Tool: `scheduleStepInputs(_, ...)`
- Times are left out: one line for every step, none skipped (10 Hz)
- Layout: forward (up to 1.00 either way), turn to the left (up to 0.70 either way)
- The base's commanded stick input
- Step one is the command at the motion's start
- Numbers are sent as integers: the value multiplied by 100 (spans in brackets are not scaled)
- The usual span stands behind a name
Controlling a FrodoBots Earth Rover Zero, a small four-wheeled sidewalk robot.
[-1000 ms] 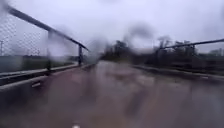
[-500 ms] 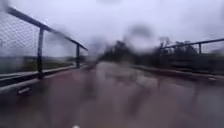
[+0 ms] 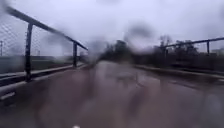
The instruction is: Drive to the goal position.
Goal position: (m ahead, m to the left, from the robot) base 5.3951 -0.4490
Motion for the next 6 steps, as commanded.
scheduleStepInputs(70,0)
scheduleStepInputs(70,0)
scheduleStepInputs(70,0)
scheduleStepInputs(70,0)
scheduleStepInputs(70,0)
scheduleStepInputs(70,0)
